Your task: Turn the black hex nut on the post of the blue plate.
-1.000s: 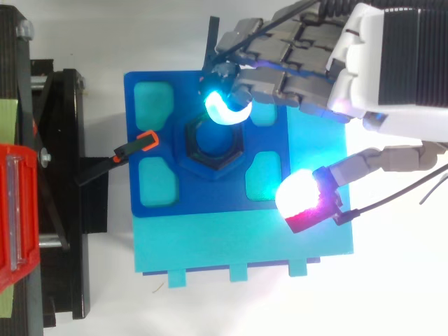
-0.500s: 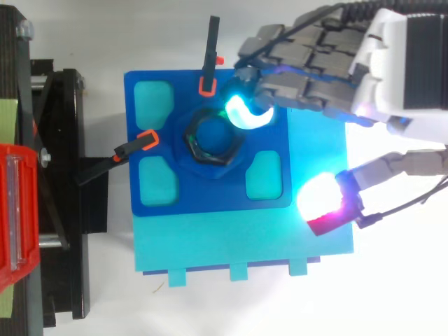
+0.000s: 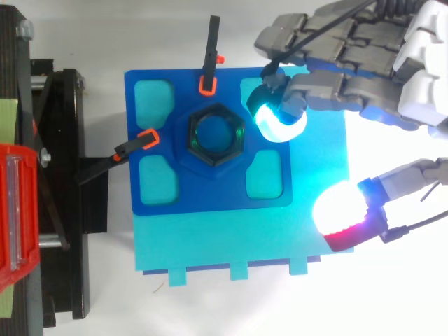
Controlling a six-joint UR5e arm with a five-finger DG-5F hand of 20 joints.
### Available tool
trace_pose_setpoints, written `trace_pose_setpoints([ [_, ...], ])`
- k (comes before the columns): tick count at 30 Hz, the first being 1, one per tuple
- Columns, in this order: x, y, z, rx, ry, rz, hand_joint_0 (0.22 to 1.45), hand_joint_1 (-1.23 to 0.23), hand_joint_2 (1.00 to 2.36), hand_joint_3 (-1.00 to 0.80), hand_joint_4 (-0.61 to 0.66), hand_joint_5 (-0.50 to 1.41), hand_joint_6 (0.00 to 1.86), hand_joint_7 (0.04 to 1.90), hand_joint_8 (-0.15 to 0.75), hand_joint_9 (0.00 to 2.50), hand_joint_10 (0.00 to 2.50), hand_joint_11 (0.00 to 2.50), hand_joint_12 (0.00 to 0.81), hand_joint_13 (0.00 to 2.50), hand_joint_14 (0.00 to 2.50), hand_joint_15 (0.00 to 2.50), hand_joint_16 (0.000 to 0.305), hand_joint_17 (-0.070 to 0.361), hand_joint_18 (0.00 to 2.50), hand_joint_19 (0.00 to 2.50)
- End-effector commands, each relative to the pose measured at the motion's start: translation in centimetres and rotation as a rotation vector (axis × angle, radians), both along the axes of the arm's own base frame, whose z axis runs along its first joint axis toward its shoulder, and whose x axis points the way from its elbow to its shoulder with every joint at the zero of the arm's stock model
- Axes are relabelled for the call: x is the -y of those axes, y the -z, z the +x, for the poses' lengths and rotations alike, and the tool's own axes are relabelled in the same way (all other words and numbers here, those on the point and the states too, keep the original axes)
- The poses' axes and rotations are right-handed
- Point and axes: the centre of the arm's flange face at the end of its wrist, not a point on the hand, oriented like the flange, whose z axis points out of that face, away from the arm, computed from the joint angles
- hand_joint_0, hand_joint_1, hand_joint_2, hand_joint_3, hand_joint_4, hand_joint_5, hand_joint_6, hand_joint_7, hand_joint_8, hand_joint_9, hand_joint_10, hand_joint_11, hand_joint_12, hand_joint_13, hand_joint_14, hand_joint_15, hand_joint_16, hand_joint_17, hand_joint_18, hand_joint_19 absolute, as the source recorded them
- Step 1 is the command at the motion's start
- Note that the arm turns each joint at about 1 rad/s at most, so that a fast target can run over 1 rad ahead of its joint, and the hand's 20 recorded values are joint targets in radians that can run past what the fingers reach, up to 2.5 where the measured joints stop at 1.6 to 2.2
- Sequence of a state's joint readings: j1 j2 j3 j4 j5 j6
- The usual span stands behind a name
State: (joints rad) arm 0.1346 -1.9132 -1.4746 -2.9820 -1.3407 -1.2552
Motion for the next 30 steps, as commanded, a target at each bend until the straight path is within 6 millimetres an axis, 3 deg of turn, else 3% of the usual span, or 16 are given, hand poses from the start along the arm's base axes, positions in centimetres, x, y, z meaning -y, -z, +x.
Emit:
trace_pose_setpoints([
  [1, -0.1, -0.7, 0.5, 0.045, 0.000, 0.006, 0.42, -0.57, 1.00, -0.50, 0.24, -0.20, 0.50, 1.02, 0.276, 0.27, 0.00, 0.09, 0.373, 0.33, 0.01, 0.15, 0.063, 0.142, 0.30, 0.53],
  [17, -1.1, -1.9, 1.9, 0.160, -0.011, 0.022, 0.42, -0.57, 1.00, -0.50, 0.24, -0.20, 0.50, 0.98, 0.276, 0.28, 0.00, 0.10, 0.374, 0.33, 0.01, 0.15, 0.063, 0.142, 0.31, 0.53],
  [23, -1.3, -0.4, 4.2, 0.176, -0.013, 0.027, 0.42, -0.56, 1.00, -0.50, 0.23, -0.21, 0.50, 0.97, 0.277, 0.28, 0.00, 0.10, 0.374, 0.33, 0.01, 0.15, 0.063, 0.142, 0.31, 0.54],
  [30, -1.8, -0.2, 4.7, 0.182, -0.025, 0.026, 0.42, -0.56, 1.00, -0.50, 0.23, -0.21, 0.50, 0.96, 0.276, 0.28, 0.00, 0.09, 0.373, 0.33, 0.01, 0.15, 0.063, 0.141, 0.30, 0.53],
])
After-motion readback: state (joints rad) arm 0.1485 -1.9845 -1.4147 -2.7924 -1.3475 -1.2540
